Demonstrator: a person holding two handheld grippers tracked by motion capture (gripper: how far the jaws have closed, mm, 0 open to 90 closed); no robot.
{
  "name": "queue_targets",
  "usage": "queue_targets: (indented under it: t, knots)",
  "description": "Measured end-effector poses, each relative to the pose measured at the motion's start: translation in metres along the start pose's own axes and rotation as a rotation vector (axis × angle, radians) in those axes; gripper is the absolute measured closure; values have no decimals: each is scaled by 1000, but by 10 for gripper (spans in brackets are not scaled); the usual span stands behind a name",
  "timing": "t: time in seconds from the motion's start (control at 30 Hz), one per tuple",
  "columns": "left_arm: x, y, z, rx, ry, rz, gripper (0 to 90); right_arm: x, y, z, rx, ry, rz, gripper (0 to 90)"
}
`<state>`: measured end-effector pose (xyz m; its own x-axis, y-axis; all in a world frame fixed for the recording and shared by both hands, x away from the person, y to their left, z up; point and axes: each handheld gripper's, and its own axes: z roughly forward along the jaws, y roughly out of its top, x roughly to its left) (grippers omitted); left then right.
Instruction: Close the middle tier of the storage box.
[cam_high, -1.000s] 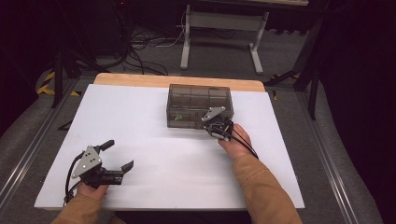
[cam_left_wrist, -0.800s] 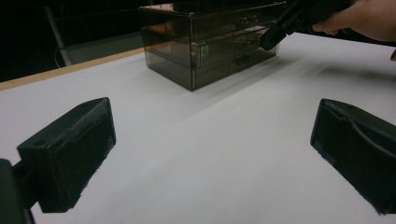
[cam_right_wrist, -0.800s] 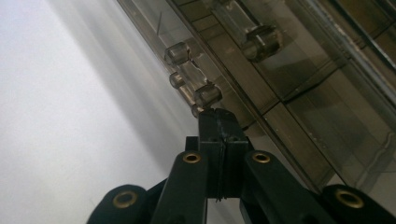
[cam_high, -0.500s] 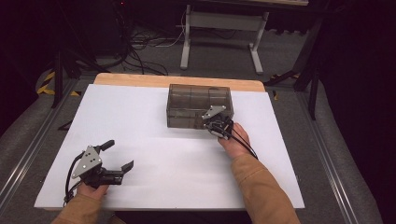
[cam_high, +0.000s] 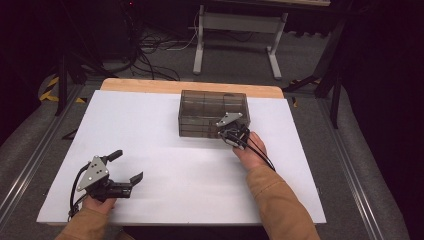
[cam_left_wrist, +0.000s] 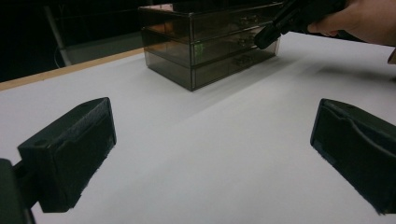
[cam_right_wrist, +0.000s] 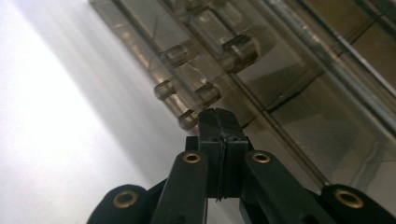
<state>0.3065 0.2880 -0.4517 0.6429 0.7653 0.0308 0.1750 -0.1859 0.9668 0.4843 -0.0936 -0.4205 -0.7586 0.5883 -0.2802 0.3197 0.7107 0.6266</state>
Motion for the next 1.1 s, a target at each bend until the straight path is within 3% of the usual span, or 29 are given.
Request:
queue_targets:
  t: [0.03,0.17,0.33,0.47,0.93,1.1]
  knots:
    - [0,0,0,0,0,0,11,0,0,-1,9,10,-2,899]
    - [0,0,0,-1,0,0,10,0,0,-6,18,116,16,735]
    - [0,0,0,-1,-1,0,11,5,3,-10,-2,145,-14,580]
    - [0,0,0,1,0,0,11,8,5,-13,-26,178,-9,393]
    - [0,0,1,0,0,-1,11,16,9,-30,-107,198,-40,0]
    - [0,0,1,2,2,-1,10,17,9,-37,-154,219,-17,0]
